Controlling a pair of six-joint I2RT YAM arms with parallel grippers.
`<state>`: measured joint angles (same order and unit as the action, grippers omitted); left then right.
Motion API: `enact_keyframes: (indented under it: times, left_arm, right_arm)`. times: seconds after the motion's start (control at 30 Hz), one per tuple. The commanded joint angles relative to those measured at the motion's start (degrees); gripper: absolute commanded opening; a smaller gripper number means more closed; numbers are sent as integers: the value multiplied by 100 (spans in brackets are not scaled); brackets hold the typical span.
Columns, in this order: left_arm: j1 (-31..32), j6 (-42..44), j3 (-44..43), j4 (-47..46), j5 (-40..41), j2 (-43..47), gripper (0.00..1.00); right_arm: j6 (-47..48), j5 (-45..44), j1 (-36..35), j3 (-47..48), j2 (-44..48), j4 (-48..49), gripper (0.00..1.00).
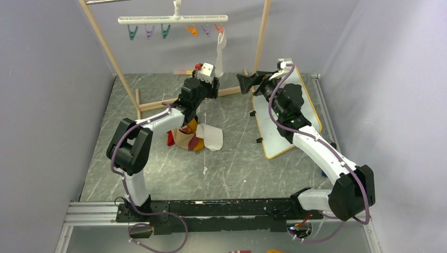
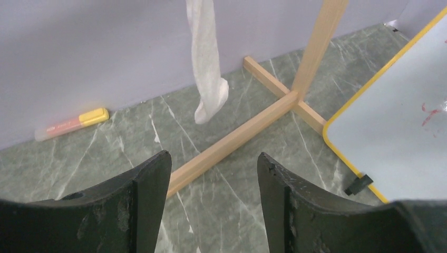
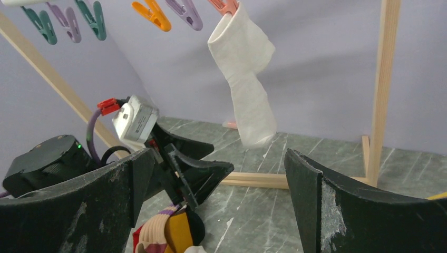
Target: Remove the socks clipped to the hanger
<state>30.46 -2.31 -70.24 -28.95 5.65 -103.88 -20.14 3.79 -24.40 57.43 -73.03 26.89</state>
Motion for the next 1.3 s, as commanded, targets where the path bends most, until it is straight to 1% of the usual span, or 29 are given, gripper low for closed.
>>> enact_keyframes:
  times: [0.0, 0.13, 0.57, 0.8, 0.83, 0.93, 1.0, 1.03, 1.2, 1.27]
  left_arm:
    - [-106, 59, -497, -267, -285, -280, 66]
    - [-174, 23, -700, -468, -507, -575, 66]
    - [-211, 160, -1837, -294, -574, -1495, 66]
    - [-304, 93, -2382, -181, -584, -1870, 66]
    - [-311, 80, -2408, -186, -587, -1893, 65]
    - [-330, 46, -2467, -190, -626, -1966, 53]
    - [-332, 45, -2460, -207, -627, -1990, 50]
    - [-330, 39, -2452, -220, -639, -1987, 46]
    - [-332, 54, -2439, -252, -652, -2005, 22]
    - [-330, 44, -2421, -309, -689, -2005, 18]
  right_arm:
    - [-47, 104, 40, -22, 132, 274, 100]
    - [-34, 117, 48, 13, 97, 247, 100]
    - [-8, 100, 87, 14, -8, 261, 100]
    - [1, 95, 109, 14, -82, 280, 100]
    - [4, 95, 111, 14, -90, 280, 100]
    - [1, 102, 133, 14, -101, 289, 100]
    - [-7, 116, 136, 14, -119, 290, 100]
    - [-18, 128, 142, 21, -127, 290, 100]
    - [-38, 161, 142, 31, -141, 282, 100]
    - [-42, 166, 146, 40, -152, 273, 100]
